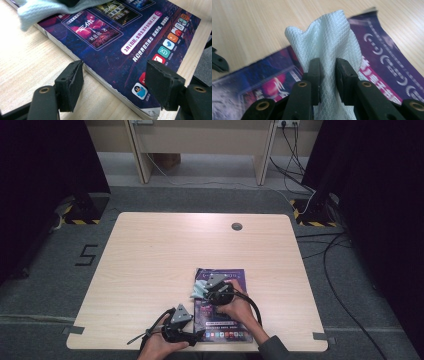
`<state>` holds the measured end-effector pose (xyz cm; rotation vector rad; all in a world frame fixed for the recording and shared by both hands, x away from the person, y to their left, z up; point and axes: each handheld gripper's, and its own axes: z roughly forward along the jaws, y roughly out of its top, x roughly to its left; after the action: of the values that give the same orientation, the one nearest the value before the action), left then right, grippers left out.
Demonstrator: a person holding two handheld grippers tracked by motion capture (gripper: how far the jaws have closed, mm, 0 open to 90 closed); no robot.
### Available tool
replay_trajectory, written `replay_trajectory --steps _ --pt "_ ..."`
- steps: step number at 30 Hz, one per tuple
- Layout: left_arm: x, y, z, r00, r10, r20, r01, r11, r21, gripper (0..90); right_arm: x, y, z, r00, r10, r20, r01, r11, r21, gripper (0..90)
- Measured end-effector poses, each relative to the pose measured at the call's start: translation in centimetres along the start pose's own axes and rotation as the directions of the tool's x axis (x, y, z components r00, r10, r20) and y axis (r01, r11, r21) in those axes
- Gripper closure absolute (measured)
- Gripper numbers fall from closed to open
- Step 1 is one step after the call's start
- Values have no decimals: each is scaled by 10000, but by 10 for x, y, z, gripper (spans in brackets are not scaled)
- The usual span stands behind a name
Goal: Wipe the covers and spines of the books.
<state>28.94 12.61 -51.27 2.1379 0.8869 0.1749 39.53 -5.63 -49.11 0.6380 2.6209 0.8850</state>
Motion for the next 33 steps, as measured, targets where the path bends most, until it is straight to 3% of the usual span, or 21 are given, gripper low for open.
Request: replay_trajectory --steps 3,5,9,10,11,14,20,25,33 --pt "-1 0 0 10000 -81 -34 81 9999 -69 305 -14 -10 -8 9978 7 662 -29 9994 333 747" --pt "0 0 0 10000 -52 11 52 10000 -50 305 -29 -21 -15 9930 368 1126 -420 9981 446 748" --pt "-1 0 0 10000 -73 -24 73 10000 -65 306 -58 -47 -32 9705 1081 2155 -1237 9905 601 749" --pt "-1 0 0 10000 -73 -24 73 10000 -65 305 -58 -47 -32 9705 1081 2155 -1237 9905 601 749" --pt "-1 0 0 10000 -59 -17 59 10000 -37 305 -66 -58 -39 9605 1502 2341 -1661 9849 497 749" --pt "-2 0 1 9999 -33 -105 32 10000 -46 306 -70 -63 -41 9578 1831 2216 -1948 9803 319 749" --pt "1 5 5 9997 -49 -232 48 10000 -58 303 -73 -59 -37 9537 1614 2536 -1778 9831 430 750" --pt "7 12 11 9991 -117 -402 113 9999 -114 300 -80 -57 -33 9422 1734 2868 -1931 9803 419 754" --pt "11 16 15 9980 -210 -598 201 9997 -155 297 -85 -53 -29 9322 1875 3095 -2089 9772 372 767"
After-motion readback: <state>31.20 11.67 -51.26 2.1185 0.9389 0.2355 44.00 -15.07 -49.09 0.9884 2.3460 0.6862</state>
